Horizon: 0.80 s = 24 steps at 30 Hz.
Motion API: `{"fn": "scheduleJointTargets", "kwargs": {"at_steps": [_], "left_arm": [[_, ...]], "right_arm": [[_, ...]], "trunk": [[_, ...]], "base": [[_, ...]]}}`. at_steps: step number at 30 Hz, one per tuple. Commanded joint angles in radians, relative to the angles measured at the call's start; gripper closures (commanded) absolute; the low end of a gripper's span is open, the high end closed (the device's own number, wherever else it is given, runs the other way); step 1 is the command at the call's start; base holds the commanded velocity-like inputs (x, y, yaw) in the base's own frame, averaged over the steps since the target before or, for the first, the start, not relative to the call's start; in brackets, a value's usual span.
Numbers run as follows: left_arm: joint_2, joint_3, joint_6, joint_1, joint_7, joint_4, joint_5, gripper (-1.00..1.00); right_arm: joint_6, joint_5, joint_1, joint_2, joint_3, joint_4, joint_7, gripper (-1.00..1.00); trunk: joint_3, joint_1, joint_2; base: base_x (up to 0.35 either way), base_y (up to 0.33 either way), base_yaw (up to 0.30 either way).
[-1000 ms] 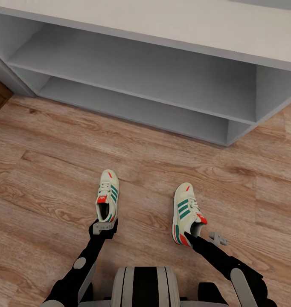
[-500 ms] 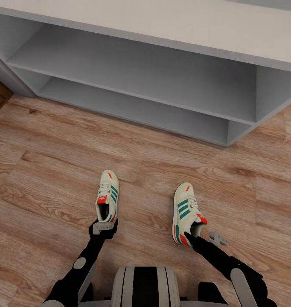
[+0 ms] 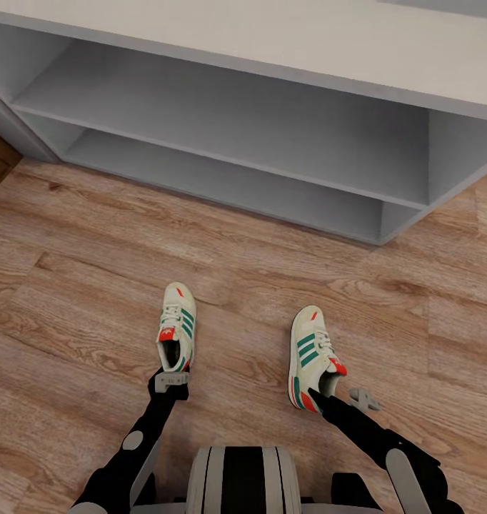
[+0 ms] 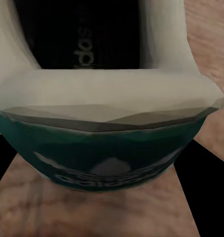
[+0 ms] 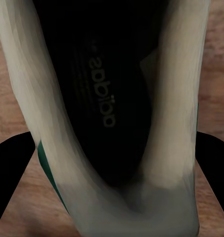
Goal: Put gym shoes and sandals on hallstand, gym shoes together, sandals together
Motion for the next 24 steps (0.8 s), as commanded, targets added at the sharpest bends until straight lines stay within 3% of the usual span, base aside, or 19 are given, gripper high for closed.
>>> {"fn": "scheduleJointTargets", "kwargs": {"at_steps": [1,24], "left_arm": [[0.0,0.0,-0.003,0.0,-0.005,0.001,0.003,1.0],[0.0,0.001,-0.003,0.0,-0.005,0.001,0.004,1.0]], "right_arm": [[0.006,0.001,0.0,0.0,-0.002,0.0,0.004,1.0],[0.006,0.001,0.0,0.001,-0.002,0.0,0.004,1.0]], "trunk": [[0.0,0.0,0.0],[0.0,0.0,0.0]], "base": [[0.0,0.0,0.0],[0.0,0.0,0.0]]}}
